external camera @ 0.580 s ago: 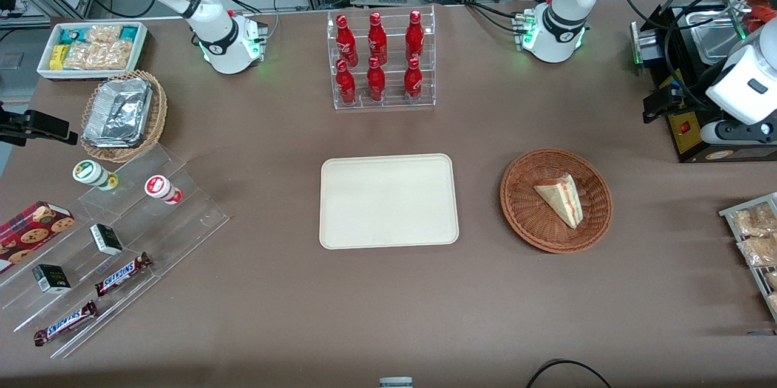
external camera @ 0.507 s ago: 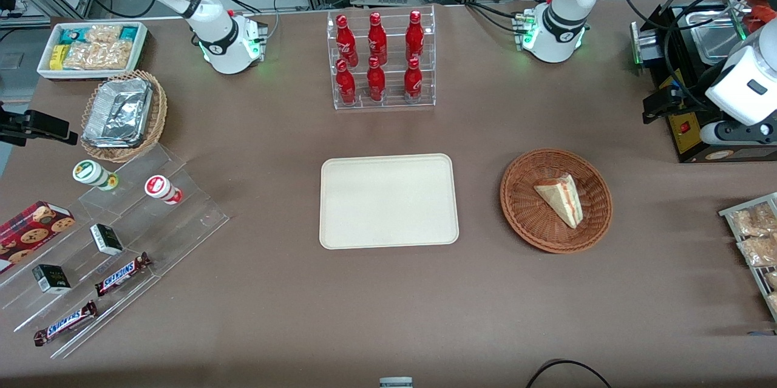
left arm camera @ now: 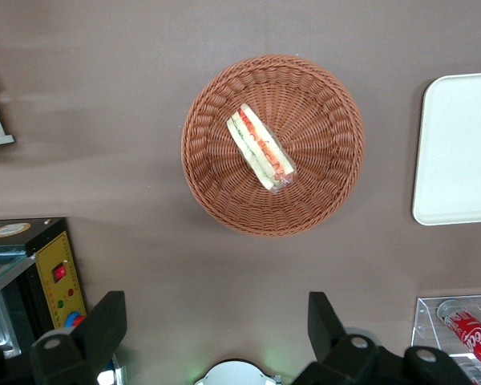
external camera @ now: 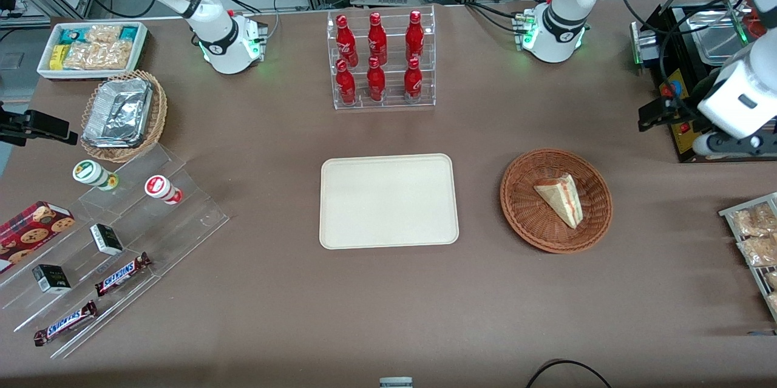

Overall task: Place sandwich from basket to tray
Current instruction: 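Move the left gripper over the wrapped sandwich in the wicker basket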

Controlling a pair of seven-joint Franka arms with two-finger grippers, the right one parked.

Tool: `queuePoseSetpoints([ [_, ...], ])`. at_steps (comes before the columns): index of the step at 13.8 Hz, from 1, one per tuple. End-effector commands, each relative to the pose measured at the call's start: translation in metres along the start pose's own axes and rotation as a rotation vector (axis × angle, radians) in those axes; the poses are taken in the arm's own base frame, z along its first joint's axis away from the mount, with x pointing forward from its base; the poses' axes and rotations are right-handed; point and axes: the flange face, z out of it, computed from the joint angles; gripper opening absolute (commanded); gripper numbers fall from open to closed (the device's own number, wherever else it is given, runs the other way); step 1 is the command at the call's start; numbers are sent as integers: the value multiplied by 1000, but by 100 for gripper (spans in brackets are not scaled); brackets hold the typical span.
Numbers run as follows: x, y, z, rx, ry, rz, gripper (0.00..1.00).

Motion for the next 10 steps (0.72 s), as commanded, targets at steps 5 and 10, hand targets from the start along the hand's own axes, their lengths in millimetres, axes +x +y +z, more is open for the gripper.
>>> queuePoseSetpoints([
  [5,14,17,81,-8,26,25,100],
  [10,6,32,142,-6,81,16,100],
])
